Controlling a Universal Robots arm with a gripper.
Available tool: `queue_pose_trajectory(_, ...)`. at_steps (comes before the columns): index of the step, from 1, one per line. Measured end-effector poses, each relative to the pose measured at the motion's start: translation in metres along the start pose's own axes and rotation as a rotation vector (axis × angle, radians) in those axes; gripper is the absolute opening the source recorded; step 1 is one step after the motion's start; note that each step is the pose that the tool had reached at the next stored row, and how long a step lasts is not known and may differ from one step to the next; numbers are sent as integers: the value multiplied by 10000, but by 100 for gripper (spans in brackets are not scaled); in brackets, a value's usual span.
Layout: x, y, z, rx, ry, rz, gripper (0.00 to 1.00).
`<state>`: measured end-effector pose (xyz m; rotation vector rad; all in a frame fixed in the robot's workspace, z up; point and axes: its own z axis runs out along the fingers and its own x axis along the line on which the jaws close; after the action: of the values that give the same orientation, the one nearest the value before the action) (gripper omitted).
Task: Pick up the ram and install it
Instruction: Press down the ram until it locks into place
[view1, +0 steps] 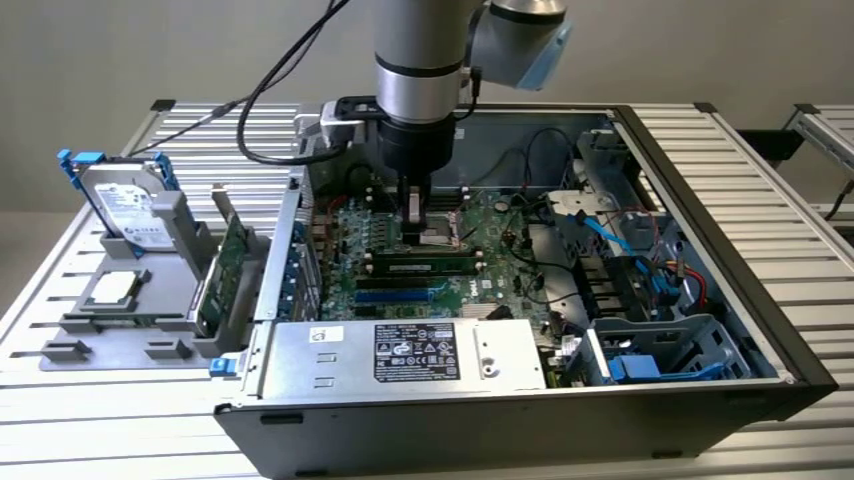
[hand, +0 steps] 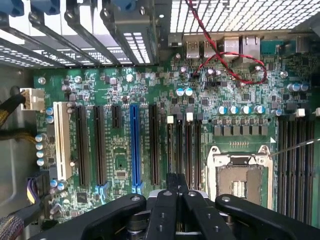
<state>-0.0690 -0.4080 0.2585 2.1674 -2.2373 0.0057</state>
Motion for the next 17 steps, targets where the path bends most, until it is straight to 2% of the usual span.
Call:
queue_pose_trajectory(5,15,-9,-27,-15,0,-11,11)
queue_pose_trajectory(14,43,-135,-62,-173,7,-71,11)
queue_pose_trajectory(17,45,-141,-61,-190,5,-81,11)
